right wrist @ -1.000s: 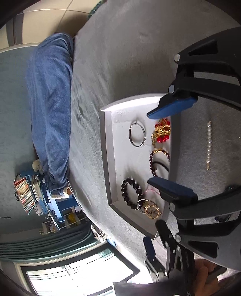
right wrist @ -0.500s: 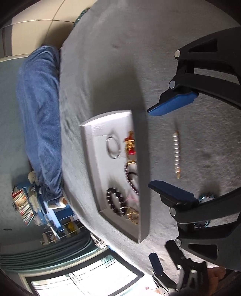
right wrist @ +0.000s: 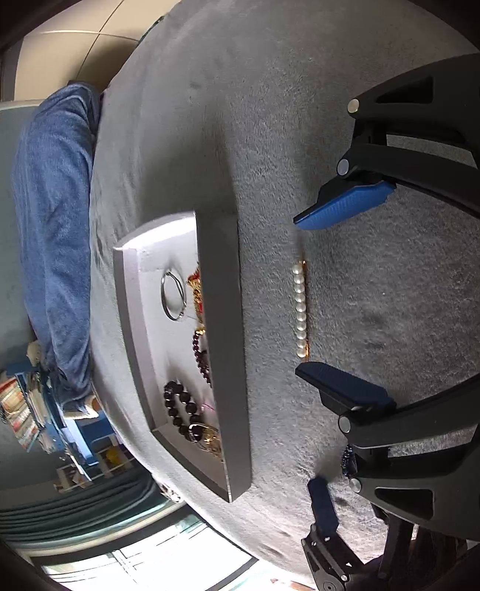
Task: Organize jewelry
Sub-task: 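Move both open tools back over the blue bracelet and pearl pin, then grasp the blue bead bracelet with left tool while right tool grasps pearl hair pin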
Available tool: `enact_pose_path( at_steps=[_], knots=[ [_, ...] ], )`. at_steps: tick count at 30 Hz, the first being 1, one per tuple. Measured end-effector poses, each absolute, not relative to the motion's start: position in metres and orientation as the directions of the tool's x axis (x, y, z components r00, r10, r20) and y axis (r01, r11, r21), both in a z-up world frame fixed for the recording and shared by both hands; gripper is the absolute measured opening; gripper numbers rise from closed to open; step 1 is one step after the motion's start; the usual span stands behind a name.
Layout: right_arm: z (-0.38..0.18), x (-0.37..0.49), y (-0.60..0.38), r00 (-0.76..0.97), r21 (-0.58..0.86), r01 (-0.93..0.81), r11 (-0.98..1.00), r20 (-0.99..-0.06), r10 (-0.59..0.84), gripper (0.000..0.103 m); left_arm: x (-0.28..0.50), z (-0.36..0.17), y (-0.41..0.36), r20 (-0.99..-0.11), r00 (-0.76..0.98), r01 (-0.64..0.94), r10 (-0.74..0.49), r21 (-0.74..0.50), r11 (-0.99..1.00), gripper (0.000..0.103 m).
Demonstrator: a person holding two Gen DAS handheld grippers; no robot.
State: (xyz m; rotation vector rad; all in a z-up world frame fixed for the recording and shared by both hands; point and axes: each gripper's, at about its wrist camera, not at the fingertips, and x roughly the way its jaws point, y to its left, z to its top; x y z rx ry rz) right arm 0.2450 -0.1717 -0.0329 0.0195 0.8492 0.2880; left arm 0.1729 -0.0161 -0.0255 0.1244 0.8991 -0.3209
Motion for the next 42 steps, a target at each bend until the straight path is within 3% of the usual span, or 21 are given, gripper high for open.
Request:
enact_pose_path(
  at_steps=[16, 20, 28, 31, 35, 42],
  knots=[
    [-0.044, 0.260, -0.158, 0.590, 0.060, -0.264, 0.963, -0.780, 0.210, 0.079, 0.172, -0.029, -0.022, -0.789, 0.575, 0.336, -0.219, -0.017, 0.942, 0.052],
    [-0.042, 0.253, -0.155, 0.603, 0.043, -0.289, 0.956, -0.768, 0.216, 0.064, 0.172, -0.028, -0.022, -0.788, 0.574, 0.340, -0.225, -0.021, 0.940, 0.052],
    [-0.041, 0.251, -0.155, 0.609, 0.048, -0.291, 0.955, -0.761, 0.224, 0.063, 0.169, -0.027, -0.020, -0.790, 0.560, 0.359, -0.248, -0.038, 0.933, 0.052],
    [-0.041, 0.251, -0.157, 0.610, 0.056, -0.292, 0.955, -0.758, 0.231, 0.063, 0.170, -0.028, -0.020, -0.794, 0.561, 0.348, -0.235, -0.031, 0.937, 0.040],
    [-0.040, 0.251, -0.157, 0.615, 0.059, -0.291, 0.955, -0.753, 0.234, 0.062, 0.171, -0.026, -0.015, -0.795, 0.558, 0.343, -0.239, -0.041, 0.938, 0.011],
    [-0.033, 0.247, -0.163, 0.639, 0.091, -0.290, 0.953, -0.723, 0.263, 0.062, 0.173, -0.012, -0.010, -0.769, 0.587, 0.336, -0.254, -0.054, 0.940, 0.008]
  ],
)
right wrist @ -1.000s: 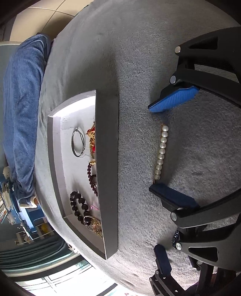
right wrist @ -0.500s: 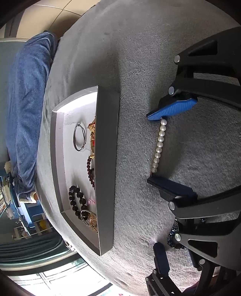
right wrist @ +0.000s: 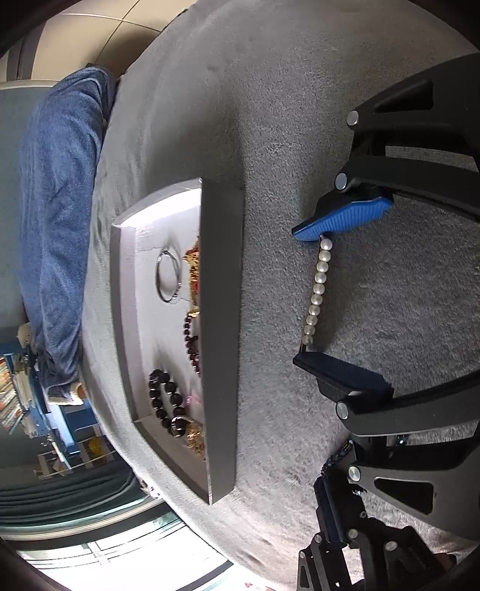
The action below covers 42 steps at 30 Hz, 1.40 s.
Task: Organize jewelry
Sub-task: 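Grasp the blue bead bracelet with left tool while right tool grasps pearl hair pin, then carry the blue bracelet and pearl pin into the tray and open both tools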
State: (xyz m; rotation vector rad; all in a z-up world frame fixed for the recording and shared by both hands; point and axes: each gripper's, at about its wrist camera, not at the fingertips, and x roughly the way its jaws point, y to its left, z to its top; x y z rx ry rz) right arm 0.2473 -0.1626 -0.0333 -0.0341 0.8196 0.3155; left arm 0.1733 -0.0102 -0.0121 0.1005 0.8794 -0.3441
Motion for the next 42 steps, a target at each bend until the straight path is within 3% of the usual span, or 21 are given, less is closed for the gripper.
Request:
enact_pose_path(
  at_steps=[17, 33, 42],
  knots=[
    [0.017, 0.238, -0.170, 0.693, 0.252, -0.344, 0.905, -0.582, 0.425, 0.062, 0.182, 0.048, 0.015, -0.676, 0.676, 0.292, -0.292, -0.118, 0.949, 0.008],
    [0.067, 0.250, -0.148, 0.697, 0.110, -0.418, 0.902, -0.598, 0.396, 0.062, 0.198, 0.089, 0.020, -0.650, 0.714, 0.280, -0.260, -0.075, 0.957, 0.008],
    [0.065, 0.278, -0.160, 0.684, 0.115, -0.413, 0.904, -0.615, 0.391, 0.062, 0.227, 0.094, 0.023, -0.652, 0.714, 0.267, -0.257, -0.086, 0.960, 0.008]
  ],
)
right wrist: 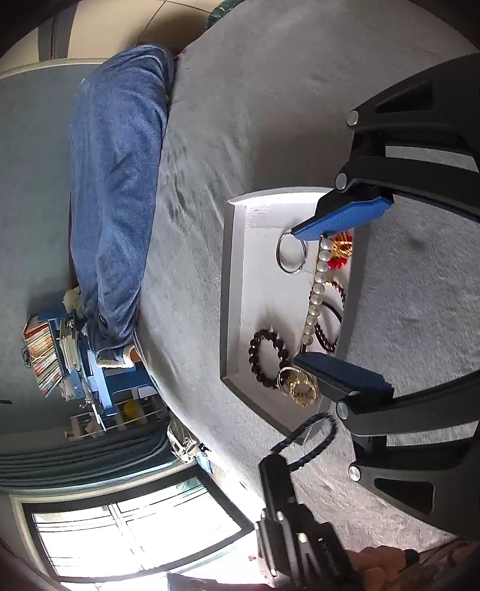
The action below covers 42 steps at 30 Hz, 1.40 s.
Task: Organize jewelry
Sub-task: 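Carry the blue bracelet and pearl pin into the tray and open both tools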
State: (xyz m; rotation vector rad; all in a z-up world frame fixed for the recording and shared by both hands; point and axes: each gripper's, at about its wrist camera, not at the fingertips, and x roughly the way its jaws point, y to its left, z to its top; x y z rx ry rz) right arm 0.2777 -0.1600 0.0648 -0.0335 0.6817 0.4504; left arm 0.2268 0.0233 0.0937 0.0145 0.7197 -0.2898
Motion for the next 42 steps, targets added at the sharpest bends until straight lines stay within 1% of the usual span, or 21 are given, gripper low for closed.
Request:
enact_pose_path(
  at_steps=[15, 24, 29, 38, 42],
  knots=[
    [0.044, 0.332, -0.158, 0.672, 0.138, -0.399, 0.906, -0.628, 0.392, 0.062, 0.286, 0.074, 0.021, -0.679, 0.683, 0.278, -0.269, -0.100, 0.955, 0.008],
    [0.027, 0.354, -0.156, 0.659, 0.125, -0.382, 0.916, -0.658, 0.365, 0.062, 0.322, 0.068, 0.009, -0.672, 0.664, 0.316, -0.326, -0.143, 0.938, 0.008],
    [0.016, 0.361, -0.152, 0.648, 0.092, -0.378, 0.921, -0.684, 0.334, 0.062, 0.336, 0.057, -0.003, -0.679, 0.643, 0.342, -0.354, -0.159, 0.926, 0.008],
    [-0.005, 0.363, -0.147, 0.620, 0.042, -0.393, 0.919, -0.725, 0.298, 0.062, 0.351, 0.019, -0.009, -0.739, 0.598, 0.329, -0.309, -0.125, 0.936, 0.008],
    [-0.007, 0.362, -0.145, 0.619, 0.030, -0.395, 0.918, -0.730, 0.291, 0.062, 0.352, 0.011, -0.006, -0.754, 0.590, 0.320, -0.289, -0.110, 0.941, 0.008]
  ],
)
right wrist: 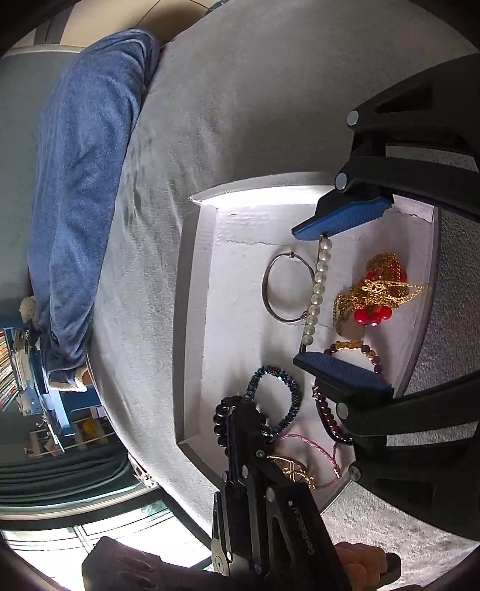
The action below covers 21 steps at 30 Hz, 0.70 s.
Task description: Organize jewelry
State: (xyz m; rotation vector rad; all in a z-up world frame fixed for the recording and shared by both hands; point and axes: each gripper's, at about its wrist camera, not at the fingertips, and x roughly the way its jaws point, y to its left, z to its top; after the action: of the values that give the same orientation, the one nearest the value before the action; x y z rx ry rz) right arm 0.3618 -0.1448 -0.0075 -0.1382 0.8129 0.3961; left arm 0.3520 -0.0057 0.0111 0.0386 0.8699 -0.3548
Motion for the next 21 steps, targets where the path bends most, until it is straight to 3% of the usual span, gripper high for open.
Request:
enact_pose_path(
  at_steps=[4, 6, 13, 16, 18, 21],
  knots=[
    [-0.012, 0.362, -0.145, 0.613, 0.025, -0.392, 0.920, -0.739, 0.281, 0.063, 0.350, 0.006, -0.006, -0.769, 0.583, 0.310, -0.263, -0.089, 0.946, 0.008],
    [-0.014, 0.362, -0.146, 0.612, 0.020, -0.389, 0.921, -0.742, 0.275, 0.063, 0.349, 0.005, -0.005, -0.770, 0.587, 0.302, -0.248, -0.076, 0.950, 0.020],
    [-0.010, 0.360, -0.148, 0.620, 0.019, -0.393, 0.919, -0.733, 0.281, 0.063, 0.344, 0.011, 0.001, -0.752, 0.618, 0.271, -0.229, -0.069, 0.960, 0.044],
    [-0.005, 0.358, -0.150, 0.632, 0.021, -0.391, 0.920, -0.721, 0.285, 0.064, 0.339, 0.019, 0.005, -0.728, 0.649, 0.250, -0.220, -0.068, 0.966, 0.064],
    [0.001, 0.357, -0.152, 0.646, 0.027, -0.386, 0.922, -0.705, 0.291, 0.071, 0.336, 0.025, 0.008, -0.712, 0.670, 0.235, -0.213, -0.069, 0.969, 0.075],
    [0.010, 0.354, -0.157, 0.667, 0.036, -0.377, 0.925, -0.683, 0.298, 0.072, 0.330, 0.035, 0.014, -0.680, 0.708, 0.200, -0.189, -0.064, 0.978, 0.084]
  ],
)
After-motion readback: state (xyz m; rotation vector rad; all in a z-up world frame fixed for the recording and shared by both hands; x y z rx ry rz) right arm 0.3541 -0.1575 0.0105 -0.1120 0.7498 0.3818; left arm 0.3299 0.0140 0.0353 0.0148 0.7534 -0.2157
